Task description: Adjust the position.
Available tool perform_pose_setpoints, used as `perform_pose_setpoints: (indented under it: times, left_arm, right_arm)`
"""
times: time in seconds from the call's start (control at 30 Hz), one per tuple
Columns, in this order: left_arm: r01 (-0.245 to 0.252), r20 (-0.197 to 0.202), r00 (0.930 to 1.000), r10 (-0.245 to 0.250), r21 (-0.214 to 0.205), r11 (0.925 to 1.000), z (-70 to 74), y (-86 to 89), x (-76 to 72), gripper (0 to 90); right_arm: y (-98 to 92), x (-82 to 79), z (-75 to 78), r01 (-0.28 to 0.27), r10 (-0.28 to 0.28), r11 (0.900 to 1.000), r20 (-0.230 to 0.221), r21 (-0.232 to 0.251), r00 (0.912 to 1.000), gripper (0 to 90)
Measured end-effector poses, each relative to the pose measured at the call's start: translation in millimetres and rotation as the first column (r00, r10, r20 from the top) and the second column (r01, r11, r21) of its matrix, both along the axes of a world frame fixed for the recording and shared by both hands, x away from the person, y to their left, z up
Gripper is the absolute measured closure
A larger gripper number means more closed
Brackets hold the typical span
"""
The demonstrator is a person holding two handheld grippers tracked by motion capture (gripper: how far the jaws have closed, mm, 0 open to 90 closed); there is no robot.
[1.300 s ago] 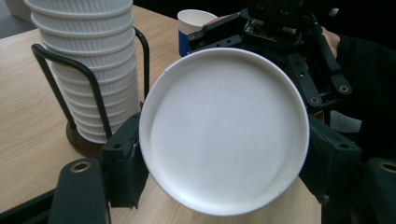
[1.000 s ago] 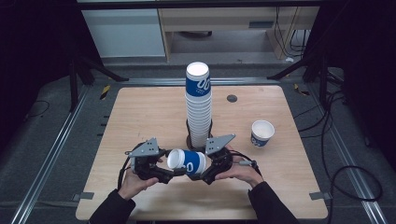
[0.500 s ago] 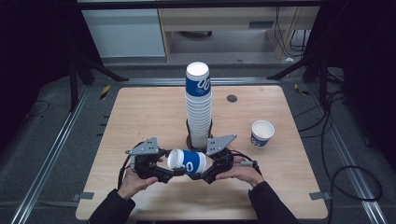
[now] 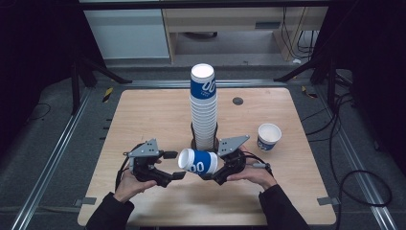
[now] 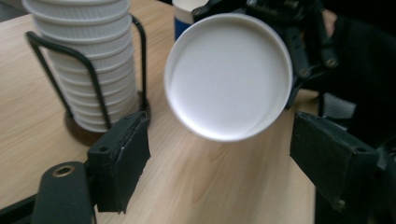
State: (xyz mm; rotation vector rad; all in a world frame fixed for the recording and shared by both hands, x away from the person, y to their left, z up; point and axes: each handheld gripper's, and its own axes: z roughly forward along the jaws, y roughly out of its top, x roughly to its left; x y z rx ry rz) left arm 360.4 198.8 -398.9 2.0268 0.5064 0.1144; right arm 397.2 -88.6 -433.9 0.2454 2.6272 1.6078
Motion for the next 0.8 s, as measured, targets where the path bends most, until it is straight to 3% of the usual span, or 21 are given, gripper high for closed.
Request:
perform_pose_setpoints:
  times: [0.13, 0.17, 0.3, 0.47, 0.63, 0.8]
  left_arm:
    - [0.016, -0.018, 0.9997, -0.015, 0.050, 0.9986, -6.4, -0.8, 3.4, 18.0]
    - [0.025, -0.024, 0.9995, -0.023, 0.078, 0.9966, -9.9, -3.0, 4.1, 18.0]
    - [0.050, -0.036, 0.9983, -0.046, 0.122, 0.9913, -14.7, -8.3, 4.0, 17.6]
    - [0.080, -0.045, 0.9962, -0.074, 0.159, 0.9840, -18.5, -14.5, 2.6, 17.6]
    - [0.111, -0.057, 0.9932, -0.101, 0.204, 0.9727, -23.2, -22.1, 0.9, 18.2]
    - [0.132, -0.070, 0.9903, -0.120, 0.221, 0.9662, -26.3, -26.5, -0.3, 21.0]
  right_arm:
    - [-1.5, 0.2, -0.6, 0.014, -0.013, 0.9988, 0.025, -0.047, 0.9996, 15.0]
    - [-0.5, -0.2, -2.8, 0.015, -0.013, 0.9970, 0.028, -0.076, 0.9995, 15.0]
    - [5.5, -2.1, -8.2, -0.004, 0.008, 0.9918, 0.033, -0.128, 0.9994, 15.0]
    - [14.2, -5.4, -12.8, -0.024, 0.031, 0.9853, 0.036, -0.169, 0.9989, 14.9]
    - [26.4, -10.7, -19.2, -0.063, 0.073, 0.9724, 0.037, -0.225, 0.9966, 14.9]
    - [31.2, -13.6, -21.8, -0.078, 0.089, 0.9651, 0.037, -0.250, 0.9953, 14.9]
